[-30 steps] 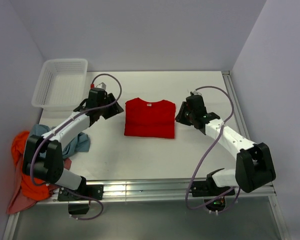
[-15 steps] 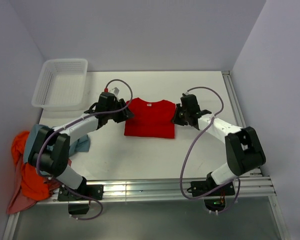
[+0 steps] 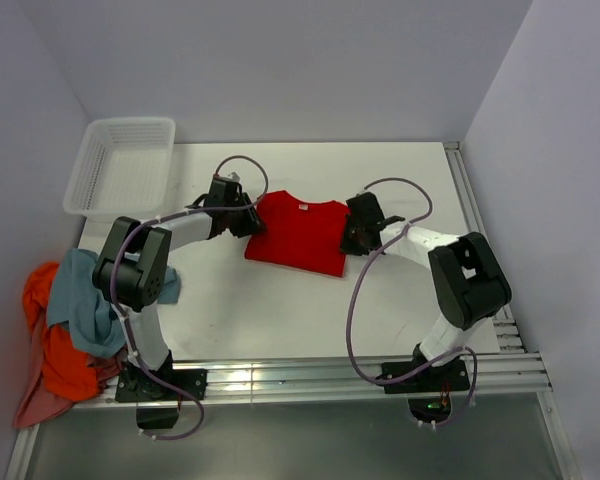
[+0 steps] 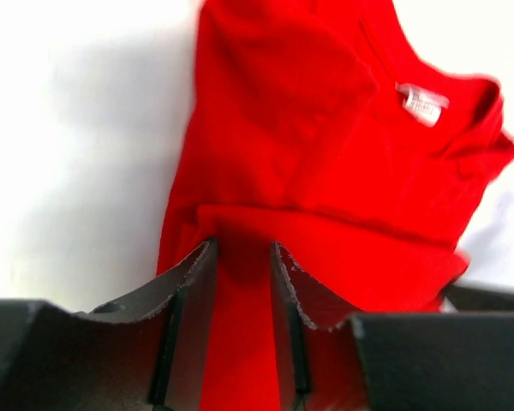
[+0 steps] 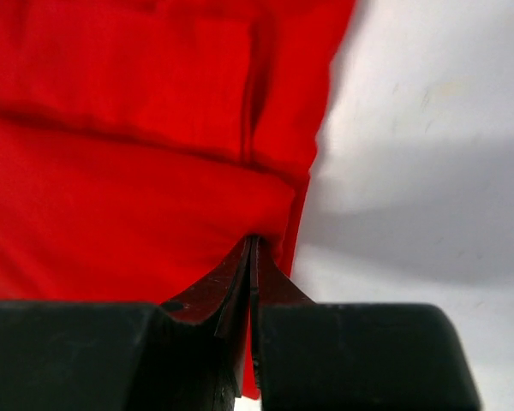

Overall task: Roll the t-shirts
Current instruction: Fold the tshirt

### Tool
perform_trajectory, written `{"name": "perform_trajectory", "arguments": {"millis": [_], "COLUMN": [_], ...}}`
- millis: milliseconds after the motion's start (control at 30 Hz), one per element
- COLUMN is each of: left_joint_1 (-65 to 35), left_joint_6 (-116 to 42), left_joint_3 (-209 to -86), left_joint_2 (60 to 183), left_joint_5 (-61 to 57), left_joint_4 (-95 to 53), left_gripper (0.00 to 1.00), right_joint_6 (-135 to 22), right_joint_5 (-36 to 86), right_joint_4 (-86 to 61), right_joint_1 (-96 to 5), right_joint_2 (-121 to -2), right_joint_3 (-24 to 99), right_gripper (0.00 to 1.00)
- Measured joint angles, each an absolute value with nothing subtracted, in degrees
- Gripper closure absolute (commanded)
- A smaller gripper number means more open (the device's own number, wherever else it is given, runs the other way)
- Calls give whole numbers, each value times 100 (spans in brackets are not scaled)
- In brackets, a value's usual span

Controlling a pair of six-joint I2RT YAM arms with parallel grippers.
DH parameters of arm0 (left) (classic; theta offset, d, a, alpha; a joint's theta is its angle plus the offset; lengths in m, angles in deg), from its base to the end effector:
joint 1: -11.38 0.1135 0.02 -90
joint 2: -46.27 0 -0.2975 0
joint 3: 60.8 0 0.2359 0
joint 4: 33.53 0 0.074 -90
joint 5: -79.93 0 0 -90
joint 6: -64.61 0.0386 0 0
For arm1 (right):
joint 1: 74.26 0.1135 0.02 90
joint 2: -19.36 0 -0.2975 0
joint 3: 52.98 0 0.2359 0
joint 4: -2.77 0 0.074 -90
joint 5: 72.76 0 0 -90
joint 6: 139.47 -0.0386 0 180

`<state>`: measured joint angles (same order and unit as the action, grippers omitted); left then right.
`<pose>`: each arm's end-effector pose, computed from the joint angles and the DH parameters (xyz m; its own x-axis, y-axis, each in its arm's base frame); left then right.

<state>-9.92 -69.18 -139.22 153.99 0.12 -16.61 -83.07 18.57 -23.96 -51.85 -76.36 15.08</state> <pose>0.3644 -0.1494 0.2006 -0.8119 -0.4145 -0.4111 -0.1251 0.8114 -0.5710 0.2993 0.1244 0.2085 -0.8439 0.2505 -0.4745 0.0881 0.9370 0.3379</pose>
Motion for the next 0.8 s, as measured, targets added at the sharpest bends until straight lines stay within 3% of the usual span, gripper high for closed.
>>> {"name": "perform_trajectory", "arguments": {"millis": [233, 467, 567, 633, 700, 800], "left_joint_1": [-992, -992, -992, -990, -990, -966], "left_joint_6": [-6737, -6363, -6284, -6240, -6236, -6221], "left_joint_3": [-14481, -14868, -15032, -15176, -15305, -15281], "left_joint_2": [15753, 15821, 15821, 15819, 15764, 15436], "left_joint_5": [-187, -327, -327, -348, -484, -735], "left_joint_4": [-1567, -1456, -1404, -1316, -1102, -682], "left_gripper": [65, 59, 50, 47, 44, 27], "right_joint_6": [-8653, -9363, -9503, -9485, -9400, -9175], "right_joint_5": [1625, 1586, 1553, 1435, 1306, 1138], "right_joint_4": [-2311, -2289, -2457, -2687, -2884, -3130], "right_joint_1": [-4323, -2632, -2179, -2127, -2142, -2153], "right_joint_2": [-7195, -7018, -7016, -6978, -6871, -6596], "right_joint_3": [855, 630, 689, 796, 929, 1263], "right_gripper": [92, 88, 79, 67, 62, 48]}}
